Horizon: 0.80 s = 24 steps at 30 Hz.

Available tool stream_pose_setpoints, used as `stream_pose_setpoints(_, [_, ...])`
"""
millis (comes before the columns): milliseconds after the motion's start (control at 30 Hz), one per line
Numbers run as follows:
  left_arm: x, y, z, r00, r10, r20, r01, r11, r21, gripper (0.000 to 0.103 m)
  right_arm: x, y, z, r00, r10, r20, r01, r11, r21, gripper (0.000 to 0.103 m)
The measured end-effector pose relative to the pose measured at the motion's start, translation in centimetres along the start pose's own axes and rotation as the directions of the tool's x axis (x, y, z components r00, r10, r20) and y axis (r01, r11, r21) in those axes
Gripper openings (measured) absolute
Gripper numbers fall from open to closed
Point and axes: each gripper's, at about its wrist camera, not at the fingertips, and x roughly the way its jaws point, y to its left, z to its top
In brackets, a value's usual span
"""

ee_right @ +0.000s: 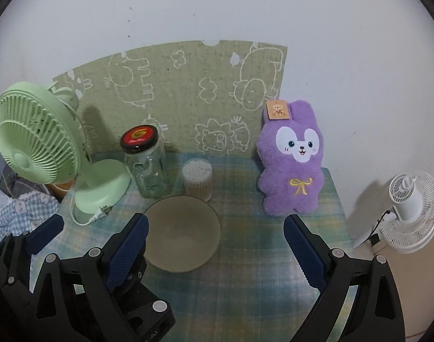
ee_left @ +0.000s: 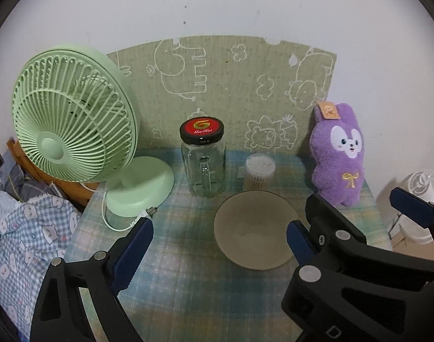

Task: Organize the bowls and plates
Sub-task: 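Move both tools toward the patterned bowl beside the glass jar, then close both grippers on the rim of the beige bowl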

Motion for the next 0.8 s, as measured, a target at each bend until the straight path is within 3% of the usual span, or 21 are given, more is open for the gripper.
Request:
stream_pose_setpoints(367, [4.0,-1.0,-0.3,0.998,0.055,0.033,-0.056,0.998,0.015,0.092,4.4,-0.7,-0.6,0.999,-0.003,0.034,0.002,1.000,0.020,0.097])
stream_pose_setpoints(600, [6.5,-0.9,-0.6,0.999,0.042,-0.005,-0.042,0.999,0.022,0.084,6.8,-0.5,-0.8,1.000,-0.013,0.018,0.013,1.000,-0.022,0.097])
stream_pose_setpoints(800, [8.8,-0.8,-0.7,0.998,0.030,-0.047,-0.030,0.999,0.011,0.070,8.9,-0.5,-1.1,1.000,0.000,-0.003,0.000,1.000,-0.013,0.084])
